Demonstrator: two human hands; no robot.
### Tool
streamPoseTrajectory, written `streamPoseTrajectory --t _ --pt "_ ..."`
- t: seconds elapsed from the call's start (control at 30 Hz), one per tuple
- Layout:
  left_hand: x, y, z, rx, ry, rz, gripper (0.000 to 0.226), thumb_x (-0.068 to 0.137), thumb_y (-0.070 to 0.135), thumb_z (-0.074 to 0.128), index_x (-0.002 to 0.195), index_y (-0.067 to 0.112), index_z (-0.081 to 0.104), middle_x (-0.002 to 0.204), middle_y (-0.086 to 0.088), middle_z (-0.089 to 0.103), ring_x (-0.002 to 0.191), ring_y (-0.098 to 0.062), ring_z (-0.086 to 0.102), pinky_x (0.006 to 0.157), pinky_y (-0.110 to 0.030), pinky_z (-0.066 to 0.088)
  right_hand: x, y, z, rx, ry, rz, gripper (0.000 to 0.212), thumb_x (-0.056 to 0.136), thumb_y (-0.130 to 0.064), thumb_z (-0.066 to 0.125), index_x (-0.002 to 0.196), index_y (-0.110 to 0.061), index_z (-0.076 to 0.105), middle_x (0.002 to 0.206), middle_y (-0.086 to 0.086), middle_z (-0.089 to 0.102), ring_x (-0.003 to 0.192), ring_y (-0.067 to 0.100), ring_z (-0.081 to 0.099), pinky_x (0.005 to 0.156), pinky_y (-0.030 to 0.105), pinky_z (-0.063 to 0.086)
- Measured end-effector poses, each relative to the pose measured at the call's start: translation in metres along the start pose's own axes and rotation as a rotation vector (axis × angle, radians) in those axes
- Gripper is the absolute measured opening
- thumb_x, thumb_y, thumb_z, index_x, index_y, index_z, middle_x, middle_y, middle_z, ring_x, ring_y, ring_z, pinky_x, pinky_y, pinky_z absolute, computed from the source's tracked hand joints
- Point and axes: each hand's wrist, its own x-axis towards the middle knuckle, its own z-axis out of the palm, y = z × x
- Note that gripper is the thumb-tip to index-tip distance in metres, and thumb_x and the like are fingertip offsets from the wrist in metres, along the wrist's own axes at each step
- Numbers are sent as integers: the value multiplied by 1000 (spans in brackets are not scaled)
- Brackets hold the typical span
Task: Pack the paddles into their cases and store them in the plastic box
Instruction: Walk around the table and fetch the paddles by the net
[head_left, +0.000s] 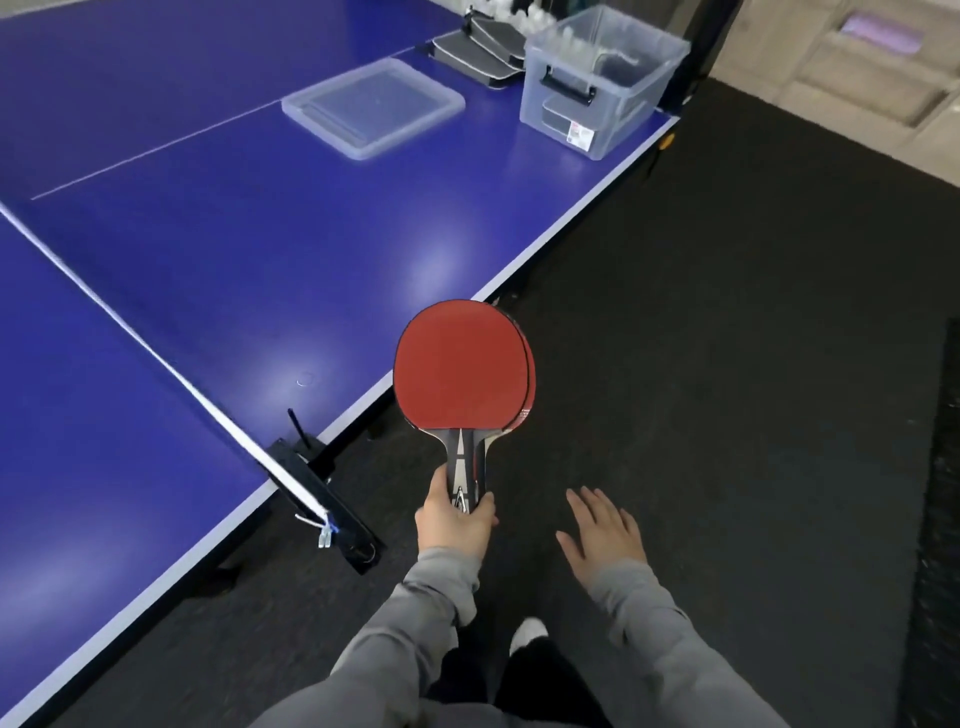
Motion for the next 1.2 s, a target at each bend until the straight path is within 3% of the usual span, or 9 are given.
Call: streamPoseTrajectory --t 0.17,0.37,0.5,0.67,0.77,0.87,0.97,1.07,1.2 --pt "39 21 21 -48 126 -51 28 78 11 66 92 31 53 63 3 68 48 3 62 49 0 39 78 6 -30 -43 -51 -129 59 96 -45 31 148 -25 11 157 -4 11 146 14 4 118 39 8" --pt "90 54 40 -98 369 -151 22 76 12 68 88 24 55 64 -1 69 47 1 62 46 -3 40 179 11 -73 -145 -136 -343 58 96 -43 33 147 -24 14 155 -2 19 145 16 11 118 39 11" --pt "110 67 43 -90 517 -227 22 75 14 69 79 28 51 61 1 68 64 -9 65 58 -17 41 226 19 -99 -256 -172 -462 55 96 -42 34 146 -22 20 150 0 29 140 17 23 115 37 20" --pt "127 74 37 -117 662 -314 25 74 13 69 73 27 47 54 8 65 63 -11 61 70 -28 43 274 12 -122 -349 -290 -526 51 96 -41 35 143 -20 27 146 2 35 135 21 31 110 37 28" --pt "142 73 29 -131 700 -358 21 73 13 69 75 22 51 42 15 59 58 -9 59 72 -31 46 296 -2 -132 -376 -299 -557 50 96 -41 36 141 -21 30 143 2 38 132 21 34 108 37 30" --pt "161 69 18 -151 723 -383 18 72 13 69 74 19 52 45 29 57 57 -4 57 69 -30 45 315 -21 -141 -408 -277 -583 51 95 -41 37 141 -21 30 143 1 38 132 20 34 107 36 31" --pt "187 62 3 -189 722 -394 18 72 14 68 76 19 52 45 23 59 56 -3 57 67 -29 45 331 -43 -150 -405 -254 -587 51 95 -42 38 141 -22 30 143 0 38 133 19 34 107 36 31" --pt "210 57 -14 -277 710 -402 19 72 10 67 75 20 51 48 6 62 53 -12 64 62 -31 49 341 -66 -163 -415 -195 -616 50 95 -42 38 140 -22 32 142 -1 40 131 19 37 106 36 33" --pt "236 49 -36 -317 695 -416 17 73 13 65 77 22 51 49 4 65 62 -16 68 67 -33 51 353 -103 -182 -395 -67 -676 48 94 -42 39 138 -22 36 139 -3 45 128 17 41 104 34 36"
